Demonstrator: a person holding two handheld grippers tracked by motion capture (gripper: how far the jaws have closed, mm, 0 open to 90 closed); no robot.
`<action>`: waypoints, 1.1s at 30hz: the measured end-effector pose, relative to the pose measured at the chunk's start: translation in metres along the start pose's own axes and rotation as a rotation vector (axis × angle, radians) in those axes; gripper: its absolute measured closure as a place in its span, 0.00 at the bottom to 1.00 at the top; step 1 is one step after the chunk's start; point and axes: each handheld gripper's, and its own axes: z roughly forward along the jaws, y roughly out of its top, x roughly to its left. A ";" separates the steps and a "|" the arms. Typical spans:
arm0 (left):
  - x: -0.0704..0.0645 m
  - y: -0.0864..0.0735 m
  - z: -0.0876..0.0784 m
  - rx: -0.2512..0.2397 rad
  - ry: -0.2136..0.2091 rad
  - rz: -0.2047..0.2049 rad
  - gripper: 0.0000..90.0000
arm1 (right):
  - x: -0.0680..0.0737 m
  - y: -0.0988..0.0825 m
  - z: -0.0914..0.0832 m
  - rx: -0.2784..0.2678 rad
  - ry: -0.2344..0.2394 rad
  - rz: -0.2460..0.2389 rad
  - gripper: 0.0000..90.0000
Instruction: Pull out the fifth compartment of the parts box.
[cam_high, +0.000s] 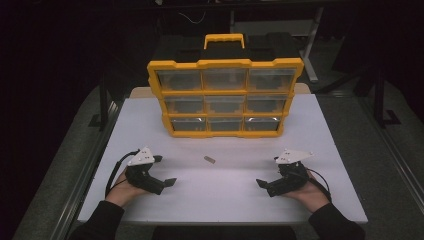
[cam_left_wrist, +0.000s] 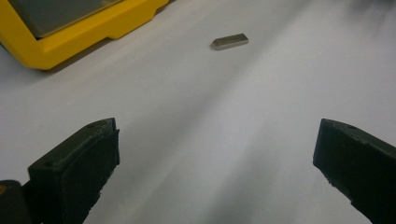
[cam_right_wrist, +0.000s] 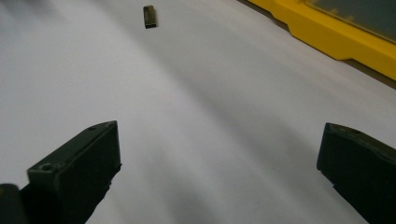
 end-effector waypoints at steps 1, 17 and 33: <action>0.000 0.001 0.000 -0.006 -0.001 0.000 0.00 | 0.000 0.000 0.000 0.000 0.000 0.000 0.00; -0.003 0.009 0.006 -0.006 -0.015 0.017 0.00 | 0.000 -0.002 -0.007 -0.024 0.010 0.020 0.00; -0.004 0.016 0.011 -0.032 -0.040 0.011 0.00 | 0.000 -0.004 -0.007 -0.019 0.014 0.027 0.00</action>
